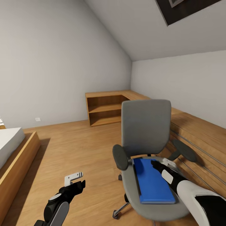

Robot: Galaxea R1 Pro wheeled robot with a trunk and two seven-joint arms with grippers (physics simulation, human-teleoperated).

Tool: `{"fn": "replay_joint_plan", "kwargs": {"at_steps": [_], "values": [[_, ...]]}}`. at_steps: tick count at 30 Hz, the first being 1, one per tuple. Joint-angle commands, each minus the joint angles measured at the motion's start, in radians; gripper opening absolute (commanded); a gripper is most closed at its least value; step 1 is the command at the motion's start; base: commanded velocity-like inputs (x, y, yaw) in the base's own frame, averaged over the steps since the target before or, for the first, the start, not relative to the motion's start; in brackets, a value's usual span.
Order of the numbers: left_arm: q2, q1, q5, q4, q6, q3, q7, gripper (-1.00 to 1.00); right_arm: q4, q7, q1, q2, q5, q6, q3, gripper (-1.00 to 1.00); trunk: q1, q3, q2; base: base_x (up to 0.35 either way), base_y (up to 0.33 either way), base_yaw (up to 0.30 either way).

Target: In the bedroom, organize the workspace by keeping the computer under the desk, ensuring the monitor is on the desk, placing the keyboard on the desk next to the monitor, placing the mouse on the desk next to the keyboard, moving the folder from the swivel chair onto the desk next to the mouse, stacking the notebook on top of the folder with the pen on top of the notebook, and positioning the swivel chair next to the desk.

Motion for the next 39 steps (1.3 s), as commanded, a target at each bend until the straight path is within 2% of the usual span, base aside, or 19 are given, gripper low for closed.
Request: {"fn": "replay_joint_plan", "kwargs": {"at_steps": [1,20,39], "values": [[0.001,-0.001,0.01,-0.001,0.001,-0.002,0.01,1.0,0.0,-0.002,-0.001,0.0,-0.009,-0.003,0.008,1.0,0.0,-0.001,0.0,0.223,0.0,0.0],[0.001,-0.001,0.008,-0.001,0.0,-0.002,0.01,1.0,0.002,-0.002,-0.001,0.0,-0.009,-0.003,0.008,1.0,0.0,-0.001,0.0,0.095,0.0,0.0],[0.001,-0.001,0.008,-0.001,0.0,-0.002,0.01,1.0,0.002,-0.011,-0.001,0.0,-0.009,0.003,0.011,1.0,0.0,-0.001,0.0,0.023,0.0,0.0]]}}
